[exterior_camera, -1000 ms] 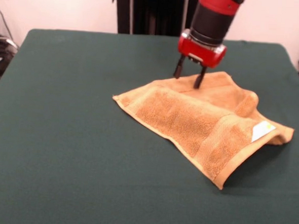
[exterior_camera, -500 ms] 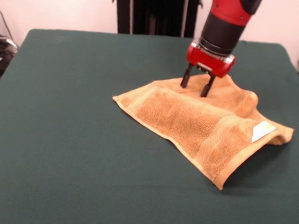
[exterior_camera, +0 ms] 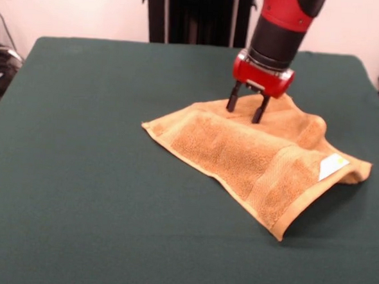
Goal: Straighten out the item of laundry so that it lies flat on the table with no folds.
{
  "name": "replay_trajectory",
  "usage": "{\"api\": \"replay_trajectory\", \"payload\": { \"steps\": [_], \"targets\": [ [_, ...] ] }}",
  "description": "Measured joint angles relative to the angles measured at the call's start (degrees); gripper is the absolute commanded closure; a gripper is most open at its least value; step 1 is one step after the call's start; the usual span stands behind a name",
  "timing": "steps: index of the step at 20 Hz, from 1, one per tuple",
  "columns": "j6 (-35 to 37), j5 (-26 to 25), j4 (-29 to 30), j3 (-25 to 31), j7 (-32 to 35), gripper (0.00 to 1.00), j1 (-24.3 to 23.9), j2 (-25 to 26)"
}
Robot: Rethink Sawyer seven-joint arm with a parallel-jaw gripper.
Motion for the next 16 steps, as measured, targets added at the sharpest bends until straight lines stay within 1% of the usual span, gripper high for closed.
{"api": "replay_trajectory", "payload": {
  "steps": [10,16],
  "targets": [
    [-0.1,1.2,0.0,-0.5,0.0,0.00,1.4,0.4],
    [-0.5,1.2,0.0,-0.1,0.0,0.00,0.8,0.4]
  ]
}}
